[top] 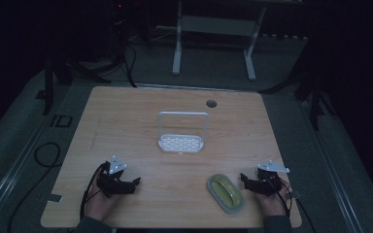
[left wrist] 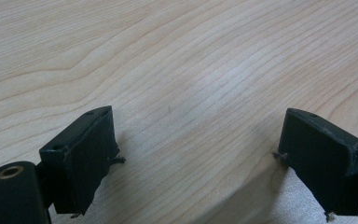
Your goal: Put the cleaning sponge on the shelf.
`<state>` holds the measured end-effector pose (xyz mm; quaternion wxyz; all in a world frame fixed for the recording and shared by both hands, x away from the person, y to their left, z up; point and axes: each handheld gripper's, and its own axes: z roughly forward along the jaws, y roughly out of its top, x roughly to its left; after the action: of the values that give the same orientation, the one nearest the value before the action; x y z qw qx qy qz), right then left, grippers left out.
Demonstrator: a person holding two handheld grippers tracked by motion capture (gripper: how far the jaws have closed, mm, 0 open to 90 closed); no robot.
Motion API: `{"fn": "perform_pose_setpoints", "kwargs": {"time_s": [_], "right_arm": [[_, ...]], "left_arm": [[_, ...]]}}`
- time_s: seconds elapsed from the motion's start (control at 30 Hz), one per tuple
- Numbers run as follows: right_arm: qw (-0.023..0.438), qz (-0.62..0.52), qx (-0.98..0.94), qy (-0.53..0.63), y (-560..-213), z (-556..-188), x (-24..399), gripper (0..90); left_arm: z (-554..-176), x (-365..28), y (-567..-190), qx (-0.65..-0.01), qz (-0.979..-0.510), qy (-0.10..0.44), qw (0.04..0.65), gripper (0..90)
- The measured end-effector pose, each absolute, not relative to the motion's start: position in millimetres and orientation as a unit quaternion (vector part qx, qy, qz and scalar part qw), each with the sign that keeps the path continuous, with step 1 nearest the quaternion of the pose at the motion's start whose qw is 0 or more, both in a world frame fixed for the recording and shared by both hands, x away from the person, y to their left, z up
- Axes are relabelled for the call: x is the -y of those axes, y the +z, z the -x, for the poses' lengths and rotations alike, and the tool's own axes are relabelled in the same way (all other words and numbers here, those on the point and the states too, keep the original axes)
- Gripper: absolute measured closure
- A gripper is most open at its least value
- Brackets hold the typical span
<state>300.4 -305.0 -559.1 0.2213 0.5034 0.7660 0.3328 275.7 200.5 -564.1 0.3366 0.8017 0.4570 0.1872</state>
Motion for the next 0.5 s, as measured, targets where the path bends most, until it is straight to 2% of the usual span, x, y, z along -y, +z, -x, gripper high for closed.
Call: {"fn": "perform_pose_setpoints", "kwargs": {"time_s": [0.17,0.4,0.43,0.5], "right_arm": [[0.222,-0.504,-0.765,0.333,-559,-300,305,21.9],[0.231,-0.503,-0.761,0.339,-551,-293,310,41.9],[0.231,-0.503,-0.761,0.339,-551,-293,310,41.9],[0.241,-0.491,-0.762,0.347,-541,-286,308,53.5]], "left_arm": [[-276,-200,-564,-0.457,-0.802,0.187,0.337,11.2],[-275,-200,-564,-0.46,-0.8,0.188,0.336,11.2],[-275,-200,-564,-0.46,-0.8,0.188,0.336,11.2],[-275,-200,-564,-0.46,-0.8,0.188,0.335,11.2]]}}
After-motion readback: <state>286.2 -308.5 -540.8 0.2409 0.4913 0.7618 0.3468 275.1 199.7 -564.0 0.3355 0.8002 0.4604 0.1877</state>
